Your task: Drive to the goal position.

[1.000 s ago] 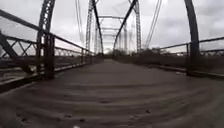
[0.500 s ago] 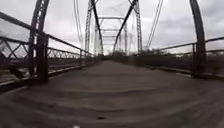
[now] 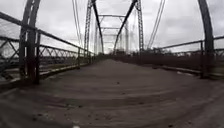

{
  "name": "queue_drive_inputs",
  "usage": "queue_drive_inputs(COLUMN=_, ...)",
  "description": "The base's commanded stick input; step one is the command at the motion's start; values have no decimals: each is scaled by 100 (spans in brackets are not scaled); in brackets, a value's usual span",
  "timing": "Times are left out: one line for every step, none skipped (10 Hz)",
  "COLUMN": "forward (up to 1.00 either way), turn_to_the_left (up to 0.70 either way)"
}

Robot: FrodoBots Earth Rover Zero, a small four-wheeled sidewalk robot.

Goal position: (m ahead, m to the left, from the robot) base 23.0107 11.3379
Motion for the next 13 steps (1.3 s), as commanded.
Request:
queue_drive_inputs(forward=70, turn_to_the_left=0)
queue_drive_inputs(forward=70, turn_to_the_left=0)
queue_drive_inputs(forward=70, turn_to_the_left=0)
queue_drive_inputs(forward=70, turn_to_the_left=0)
queue_drive_inputs(forward=70, turn_to_the_left=0)
queue_drive_inputs(forward=70, turn_to_the_left=0)
queue_drive_inputs(forward=70, turn_to_the_left=0)
queue_drive_inputs(forward=70, turn_to_the_left=0)
queue_drive_inputs(forward=70, turn_to_the_left=0)
queue_drive_inputs(forward=70, turn_to_the_left=0)
queue_drive_inputs(forward=70, turn_to_the_left=0)
queue_drive_inputs(forward=70, turn_to_the_left=0)
queue_drive_inputs(forward=70, turn_to_the_left=0)
